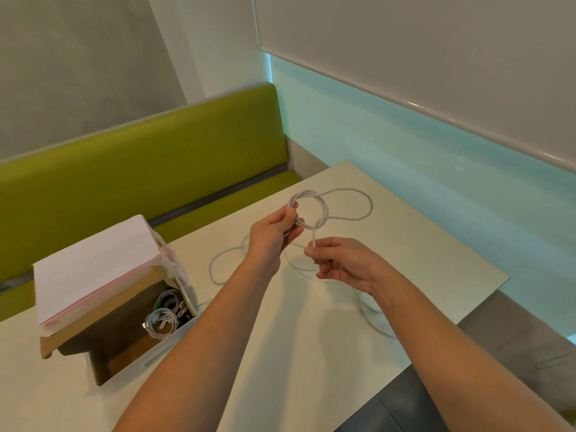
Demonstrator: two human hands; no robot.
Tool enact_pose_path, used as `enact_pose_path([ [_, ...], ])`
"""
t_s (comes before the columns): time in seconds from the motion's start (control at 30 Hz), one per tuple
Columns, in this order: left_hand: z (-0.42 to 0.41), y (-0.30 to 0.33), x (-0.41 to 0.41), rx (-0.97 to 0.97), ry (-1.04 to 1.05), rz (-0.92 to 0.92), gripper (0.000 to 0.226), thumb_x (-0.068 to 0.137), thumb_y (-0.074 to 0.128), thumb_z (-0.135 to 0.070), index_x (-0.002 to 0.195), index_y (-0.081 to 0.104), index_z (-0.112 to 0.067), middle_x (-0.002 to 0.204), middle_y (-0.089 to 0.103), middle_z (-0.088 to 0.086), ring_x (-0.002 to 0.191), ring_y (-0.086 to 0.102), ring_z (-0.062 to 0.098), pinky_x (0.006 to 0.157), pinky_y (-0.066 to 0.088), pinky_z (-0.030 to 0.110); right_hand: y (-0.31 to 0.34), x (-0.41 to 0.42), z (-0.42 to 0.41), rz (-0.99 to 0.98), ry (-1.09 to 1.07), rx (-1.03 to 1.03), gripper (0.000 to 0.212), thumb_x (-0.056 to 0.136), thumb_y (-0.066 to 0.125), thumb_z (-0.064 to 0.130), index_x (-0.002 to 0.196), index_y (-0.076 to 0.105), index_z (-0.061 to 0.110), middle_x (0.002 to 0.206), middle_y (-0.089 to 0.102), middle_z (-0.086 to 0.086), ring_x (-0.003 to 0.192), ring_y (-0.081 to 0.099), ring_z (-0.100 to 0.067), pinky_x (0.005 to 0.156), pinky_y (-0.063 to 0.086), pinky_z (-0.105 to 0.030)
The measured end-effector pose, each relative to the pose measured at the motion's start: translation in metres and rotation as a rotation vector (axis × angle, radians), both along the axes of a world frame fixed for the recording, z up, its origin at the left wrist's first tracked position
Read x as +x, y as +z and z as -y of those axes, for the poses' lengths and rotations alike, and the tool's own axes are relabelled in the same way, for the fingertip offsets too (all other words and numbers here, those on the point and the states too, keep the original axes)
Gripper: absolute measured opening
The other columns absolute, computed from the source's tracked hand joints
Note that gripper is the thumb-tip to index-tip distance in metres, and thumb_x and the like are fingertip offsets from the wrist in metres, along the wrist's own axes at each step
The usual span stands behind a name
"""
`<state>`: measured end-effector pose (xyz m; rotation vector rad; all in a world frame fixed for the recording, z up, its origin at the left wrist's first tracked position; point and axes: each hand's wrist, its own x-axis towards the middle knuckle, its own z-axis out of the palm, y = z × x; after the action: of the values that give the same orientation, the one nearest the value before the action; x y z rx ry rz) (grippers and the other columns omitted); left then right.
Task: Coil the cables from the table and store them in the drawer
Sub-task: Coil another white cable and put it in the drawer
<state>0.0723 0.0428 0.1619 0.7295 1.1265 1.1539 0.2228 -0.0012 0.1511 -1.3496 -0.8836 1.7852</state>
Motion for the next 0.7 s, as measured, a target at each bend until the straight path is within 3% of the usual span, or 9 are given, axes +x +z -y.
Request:
enact_pose_path([
  [0.17,-0.003,-0.004,0.003,0.006,0.042,-0.023,0.018,0.094,0.063,-0.013,0.11,0.071,-0.009,0.084,0.071,0.004,0.08,0.067,0.012,0.075,0.058,0.02,0.003,0.005,0.002,0.098,0.138,0.007,0.014,0.079,0.079,0.013,0.086,0.067,0.009,0.069,0.065,-0.002,0.056,0.051,-0.012,0.067,0.051,-0.028],
  [0.3,-0.01,-0.003,0.0,-0.006,0.106,-0.006,0.025,0.094,0.063,-0.011,0.116,0.068,-0.002,0.085,0.072,0.002,0.081,0.067,0.011,0.07,0.058,0.018,0.0,0.006,0.011,0.2,0.45,-0.017,0.014,0.079,0.078,0.016,0.077,0.064,0.016,0.077,0.067,-0.005,0.06,0.044,-0.011,0.06,0.037,-0.023],
  [0.47,-0.019,0.006,-0.007,0.02,0.182,0.014,0.025,0.094,0.063,-0.01,0.117,0.068,-0.002,0.084,0.071,0.006,0.079,0.067,0.014,0.074,0.059,0.022,-0.021,0.007,0.02,0.39,0.634,-0.066,0.022,0.075,0.082,0.023,0.074,0.06,0.02,0.081,0.07,-0.003,0.057,0.043,-0.01,0.054,0.032,-0.022],
  [0.7,-0.024,0.018,-0.007,0.102,0.218,0.017,0.026,0.094,0.062,-0.008,0.119,0.068,-0.003,0.084,0.069,0.005,0.075,0.065,0.011,0.072,0.058,0.02,-0.048,0.018,0.017,0.778,0.627,-0.14,0.027,0.077,0.081,0.024,0.076,0.055,0.019,0.079,0.065,0.001,0.057,0.045,-0.011,0.049,0.032,-0.021],
])
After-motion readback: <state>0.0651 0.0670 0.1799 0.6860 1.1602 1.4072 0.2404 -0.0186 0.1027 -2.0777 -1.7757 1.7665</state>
